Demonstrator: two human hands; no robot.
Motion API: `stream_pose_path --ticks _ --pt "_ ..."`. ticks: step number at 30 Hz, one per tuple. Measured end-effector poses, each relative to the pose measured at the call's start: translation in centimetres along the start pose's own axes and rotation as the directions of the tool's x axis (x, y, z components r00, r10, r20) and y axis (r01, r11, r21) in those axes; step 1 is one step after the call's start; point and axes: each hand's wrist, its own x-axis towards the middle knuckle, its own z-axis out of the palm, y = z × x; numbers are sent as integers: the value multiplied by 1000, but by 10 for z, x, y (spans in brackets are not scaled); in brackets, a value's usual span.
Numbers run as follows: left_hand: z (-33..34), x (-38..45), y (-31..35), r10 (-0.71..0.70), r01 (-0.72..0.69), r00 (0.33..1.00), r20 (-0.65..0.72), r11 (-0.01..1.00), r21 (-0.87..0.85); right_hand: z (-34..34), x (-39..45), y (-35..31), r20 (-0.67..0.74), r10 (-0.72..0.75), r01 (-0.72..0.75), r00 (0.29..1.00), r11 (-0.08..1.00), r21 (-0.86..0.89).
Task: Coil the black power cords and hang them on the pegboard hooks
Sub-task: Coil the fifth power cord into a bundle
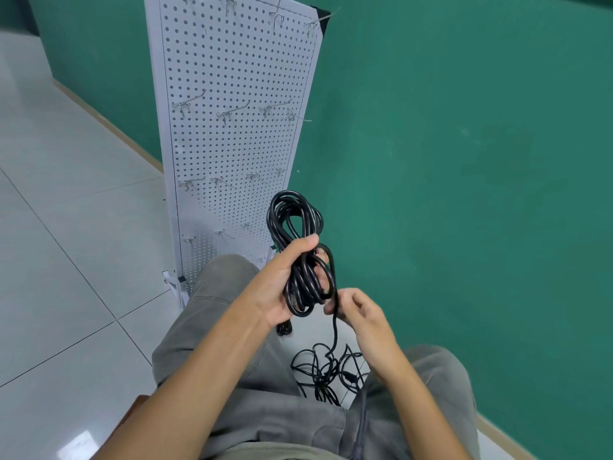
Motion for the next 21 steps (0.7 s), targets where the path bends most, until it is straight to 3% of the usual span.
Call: stream_pose_path --ticks 2,5,9,13,21 --pt "-4 1 3 -21 21 1000 3 1000 12 -4 -1 5 -13 6 -6 1000 1000 -17" --pt "-3 1 7 -30 34 999 -38 994 99 -6 -2 -2 -91 15 -4 996 993 115" --pt "-5 3 15 107 -48 987 -121 908 416 -11 -5 -27 -140 1 31 990 973 229" --pt "-7 2 14 92 -6 989 -117 811 585 -14 -12 -70 -161 -69 112 985 954 278" --pt "-1 3 -6 63 -12 995 -81 855 519 3 -16 -136 -183 -123 166 975 957 237"
